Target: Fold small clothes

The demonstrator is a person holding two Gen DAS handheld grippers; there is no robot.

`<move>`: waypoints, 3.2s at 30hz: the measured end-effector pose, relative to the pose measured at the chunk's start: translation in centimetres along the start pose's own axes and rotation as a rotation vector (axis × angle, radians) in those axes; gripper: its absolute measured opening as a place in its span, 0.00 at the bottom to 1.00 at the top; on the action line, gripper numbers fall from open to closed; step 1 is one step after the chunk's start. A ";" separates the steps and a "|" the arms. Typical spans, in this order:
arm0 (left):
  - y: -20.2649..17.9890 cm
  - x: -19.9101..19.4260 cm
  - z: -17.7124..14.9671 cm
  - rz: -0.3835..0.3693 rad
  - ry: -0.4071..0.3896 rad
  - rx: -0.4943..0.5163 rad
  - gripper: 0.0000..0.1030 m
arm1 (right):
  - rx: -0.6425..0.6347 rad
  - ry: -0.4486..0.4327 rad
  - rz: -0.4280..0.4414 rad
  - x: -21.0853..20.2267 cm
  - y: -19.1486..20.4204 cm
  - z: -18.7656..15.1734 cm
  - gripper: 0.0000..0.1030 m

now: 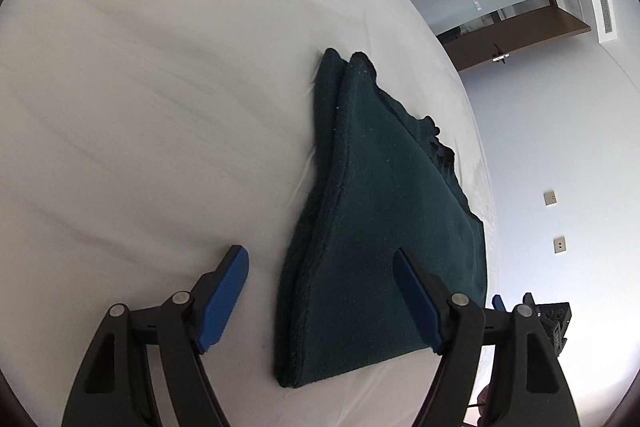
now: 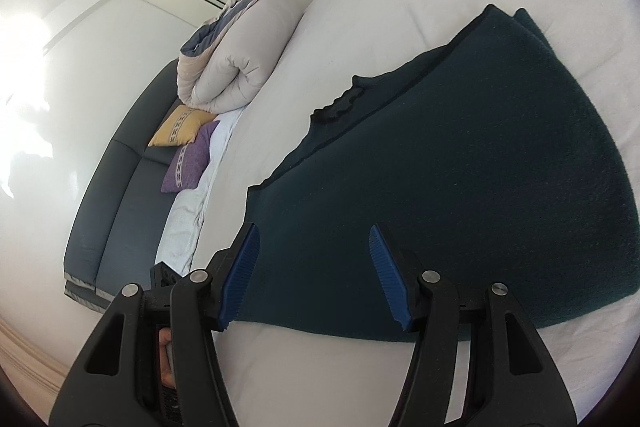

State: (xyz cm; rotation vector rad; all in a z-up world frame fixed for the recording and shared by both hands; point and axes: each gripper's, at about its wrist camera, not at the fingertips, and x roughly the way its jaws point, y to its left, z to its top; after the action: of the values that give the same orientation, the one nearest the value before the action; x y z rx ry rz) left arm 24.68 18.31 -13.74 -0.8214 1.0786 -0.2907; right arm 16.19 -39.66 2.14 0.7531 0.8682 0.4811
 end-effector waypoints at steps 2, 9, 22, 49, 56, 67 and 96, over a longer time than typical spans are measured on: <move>-0.2 1.1 0.6 -0.013 0.048 0.006 0.74 | -0.008 0.015 0.005 0.3 0.4 -0.3 0.55; 0.0 2.4 1.5 -0.070 0.124 -0.065 0.76 | -0.006 0.045 0.021 1.5 1.2 -0.7 0.55; 1.8 3.7 0.4 -0.182 0.200 -0.181 0.19 | -0.076 0.156 0.048 7.9 6.0 -0.1 0.55; -15.2 2.2 -1.6 -0.205 0.074 0.139 0.09 | 0.150 0.291 0.264 15.8 1.4 3.4 0.70; -24.4 11.7 -7.4 -0.160 0.192 0.310 0.09 | 0.308 0.226 0.375 9.7 -5.5 8.6 0.79; -24.2 17.3 -11.5 -0.054 0.237 0.360 0.09 | 0.292 0.166 0.245 6.9 -10.0 10.6 0.79; -27.1 15.6 -14.6 -0.188 0.219 0.436 0.60 | 0.268 0.286 0.000 4.7 -17.4 17.1 0.18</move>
State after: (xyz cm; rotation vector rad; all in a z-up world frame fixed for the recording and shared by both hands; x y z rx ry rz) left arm 23.96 -15.66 -7.90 -0.5046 1.0880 -0.7605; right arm 34.26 -54.57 -6.24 0.9432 1.2160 0.4849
